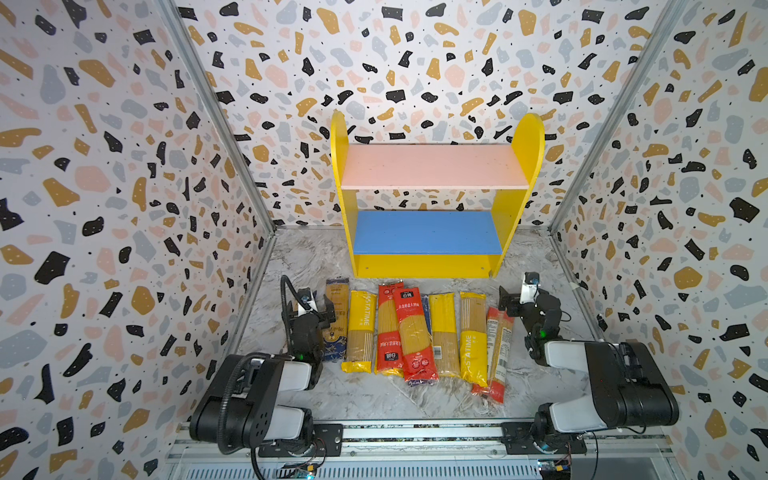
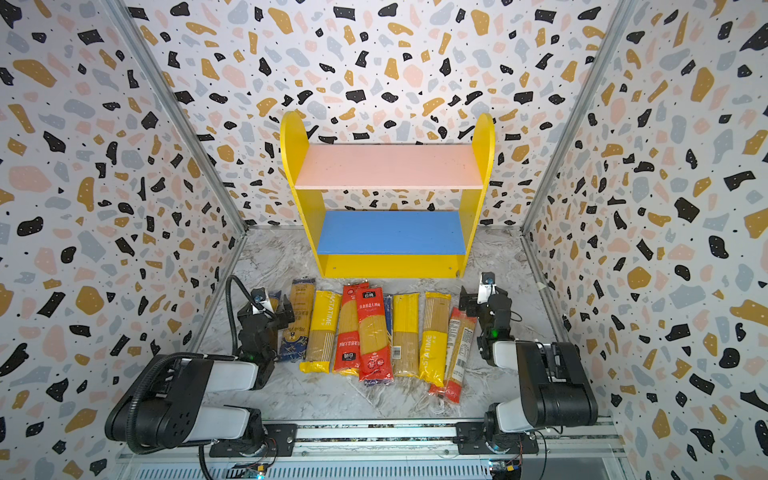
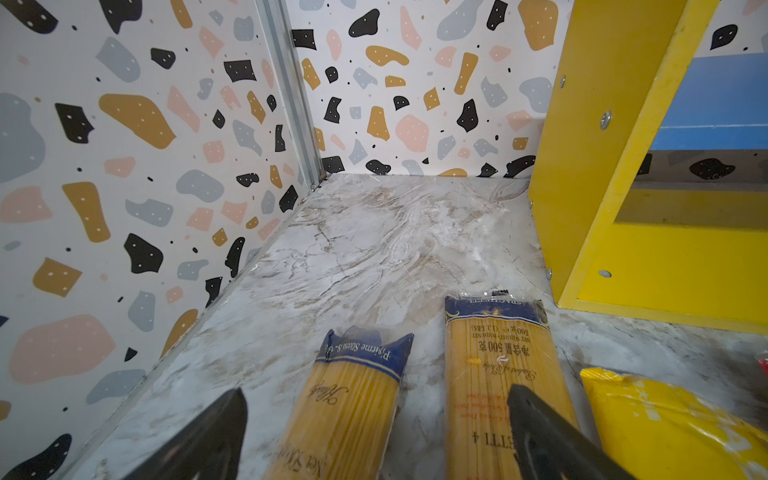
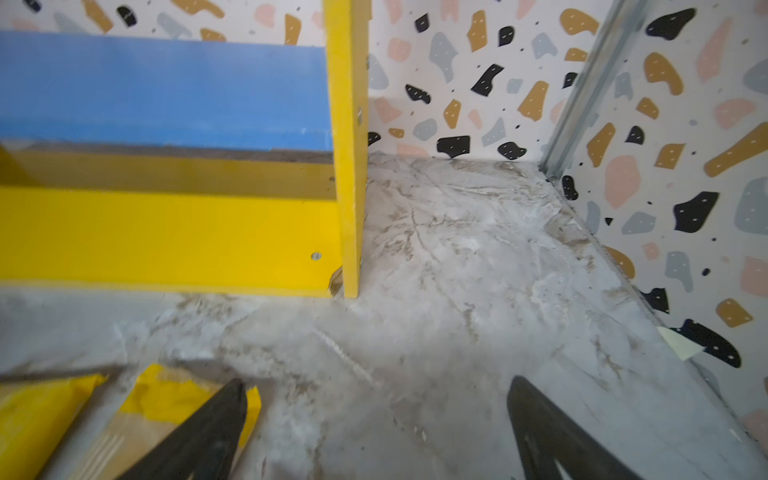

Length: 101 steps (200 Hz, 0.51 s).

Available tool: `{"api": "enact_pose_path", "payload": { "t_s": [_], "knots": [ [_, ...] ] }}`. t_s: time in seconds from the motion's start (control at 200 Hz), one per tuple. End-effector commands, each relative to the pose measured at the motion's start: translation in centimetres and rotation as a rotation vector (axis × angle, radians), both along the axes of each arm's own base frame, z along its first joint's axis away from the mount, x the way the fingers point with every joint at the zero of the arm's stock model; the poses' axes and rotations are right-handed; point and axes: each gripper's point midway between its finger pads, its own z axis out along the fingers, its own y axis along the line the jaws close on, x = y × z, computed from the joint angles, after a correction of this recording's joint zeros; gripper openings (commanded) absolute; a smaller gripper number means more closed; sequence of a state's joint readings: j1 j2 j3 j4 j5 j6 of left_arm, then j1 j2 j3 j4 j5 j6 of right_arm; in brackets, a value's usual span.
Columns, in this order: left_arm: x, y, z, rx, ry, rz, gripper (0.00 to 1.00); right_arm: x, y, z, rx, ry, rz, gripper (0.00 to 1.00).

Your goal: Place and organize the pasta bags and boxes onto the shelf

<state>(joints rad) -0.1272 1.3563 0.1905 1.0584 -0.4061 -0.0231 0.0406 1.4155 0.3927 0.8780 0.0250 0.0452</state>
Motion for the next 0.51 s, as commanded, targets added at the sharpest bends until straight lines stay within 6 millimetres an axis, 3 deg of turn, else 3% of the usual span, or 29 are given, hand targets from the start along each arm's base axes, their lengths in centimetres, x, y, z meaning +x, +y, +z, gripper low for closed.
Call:
{"api": "enact_pose_path", "payload": {
  "t_s": [0.0, 0.11, 0.245, 0.335, 0.501],
  "knots": [
    [1.3, 1.2, 3.2, -0.02, -0.029, 0.085, 0.92, -0.6, -0.8, 1.2, 0.073, 0.047, -0.129, 0.99],
    [1.2, 1.4, 5.5, -0.037, -0.05, 0.142, 0.92, -1.0, 0.5, 2.6, 0.137, 0.1, -0.17, 0.99],
    [0.9, -0.9, 8.1, -0.07, -0.064, 0.127, 0.92, -1.5, 2.9, 3.5, 0.222, 0.198, -0.147, 0.99],
    [0.4, -3.6, 9.0, -0.064, -0.033, 0.081, 0.92, -2.6, 5.8, 3.4, 0.233, 0.245, -0.055, 0.99],
    [-1.3, -8.2, 9.6, -0.07, 0.06, -0.003, 0.89, -6.0, 12.9, 2.7, 0.148, 0.352, 0.126, 0.99]
  ]
}}
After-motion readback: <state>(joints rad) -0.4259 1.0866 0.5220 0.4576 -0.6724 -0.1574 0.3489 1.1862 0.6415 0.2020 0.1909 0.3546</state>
